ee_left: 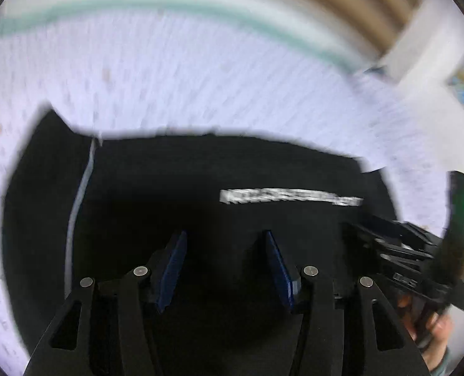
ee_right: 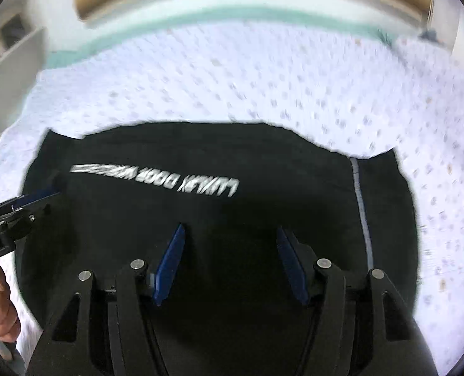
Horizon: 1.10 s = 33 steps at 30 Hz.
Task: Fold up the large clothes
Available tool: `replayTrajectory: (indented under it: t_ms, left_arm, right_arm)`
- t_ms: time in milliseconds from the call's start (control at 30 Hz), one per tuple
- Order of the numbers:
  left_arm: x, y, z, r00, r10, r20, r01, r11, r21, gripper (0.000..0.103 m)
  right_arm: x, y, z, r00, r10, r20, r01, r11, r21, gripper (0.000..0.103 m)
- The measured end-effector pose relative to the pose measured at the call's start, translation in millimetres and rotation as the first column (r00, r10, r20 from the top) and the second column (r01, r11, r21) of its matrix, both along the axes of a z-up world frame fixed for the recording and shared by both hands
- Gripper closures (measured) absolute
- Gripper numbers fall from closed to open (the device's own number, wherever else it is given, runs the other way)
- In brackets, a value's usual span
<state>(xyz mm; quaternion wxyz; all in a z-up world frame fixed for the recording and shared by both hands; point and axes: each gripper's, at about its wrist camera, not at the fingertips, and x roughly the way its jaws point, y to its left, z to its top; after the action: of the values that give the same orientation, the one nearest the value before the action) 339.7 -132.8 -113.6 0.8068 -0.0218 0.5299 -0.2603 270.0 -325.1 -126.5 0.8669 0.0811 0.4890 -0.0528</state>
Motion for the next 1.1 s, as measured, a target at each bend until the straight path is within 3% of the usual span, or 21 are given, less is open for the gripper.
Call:
replayTrajectory:
  t_ms: [67, 233, 300, 467, 533, 600, 667, 733, 800, 967, 1100]
  left_arm:
    - [10.8, -4.1, -21.5, 1.0, 0.0, -0.029, 0.001, 1.0, 0.018, 0.048]
    - [5.4, -1.1, -14.4, 1.0, -0.011, 0.027, 0.01, 1.0, 0.016, 0.048]
    - [-2.9, 5.1, -6.1, 0.998, -0.038, 0.051, 0.037, 0.999, 0.017, 0.048]
    - [-62.0, 46.7, 33.8, 0.988, -0.104, 0.116, 0.113, 0.991, -0.073, 0.048]
    - [-82.1, 47.1, 38.3, 0.983, -0.125, 0.136, 0.132, 0.99, -0.049, 0.048]
    - [-96.9, 52.2, 32.6, 0.983, -0.128, 0.129, 0.13, 0.992, -0.005, 0.048]
    - [-97.9, 51.9, 8.8, 0.991, -0.114, 0.066, 0.111, 0.993, 0.043, 0.048]
    - [-88.5, 50.5, -16.2, 0.997, -0.083, 0.005, 0.083, 0.995, 0.051, 0.048]
    - [-86.9, 41.4, -25.7, 0.996, -0.084, 0.015, 0.083, 0.994, 0.076, 0.048]
    - [-100.1, 52.2, 3.5, 0.988, -0.114, 0.108, 0.108, 0.992, 0.06, 0.048]
    - [-96.7, 100.7, 36.8, 0.983, -0.023, 0.182, 0.028, 0.999, -0.027, 0.048]
  right_arm:
    - [11.9, -4.4, -22.1, 0.999, 0.009, -0.051, -0.009, 1.0, 0.006, 0.036]
    - [9.2, -5.3, -35.5, 0.999, 0.001, -0.04, -0.001, 1.0, 0.009, 0.036]
    - [-2.3, -6.9, -26.1, 1.0, 0.002, -0.01, -0.002, 1.0, 0.024, 0.037]
    - [-70.6, 4.3, 14.6, 0.994, 0.069, 0.085, -0.07, 0.997, 0.016, 0.036]
    - [-98.9, 16.3, 24.6, 0.989, 0.108, 0.1, -0.108, 0.994, 0.002, 0.036]
    - [-120.2, 29.9, 25.1, 0.987, 0.139, 0.086, -0.137, 0.99, -0.026, 0.035]
    - [-120.9, 42.7, 14.6, 0.988, 0.15, 0.039, -0.147, 0.987, -0.06, 0.035]
    - [-121.9, 47.2, -14.5, 0.99, 0.136, -0.048, -0.139, 0.988, -0.07, 0.036]
    - [-113.1, 46.4, -34.0, 0.988, 0.13, -0.088, -0.134, 0.99, -0.044, 0.035]
    - [-118.6, 26.9, -29.2, 0.994, 0.102, -0.036, -0.1, 0.994, 0.031, 0.034]
    - [-145.5, 14.6, -3.9, 0.996, 0.085, 0.024, -0.087, 0.994, 0.063, 0.033]
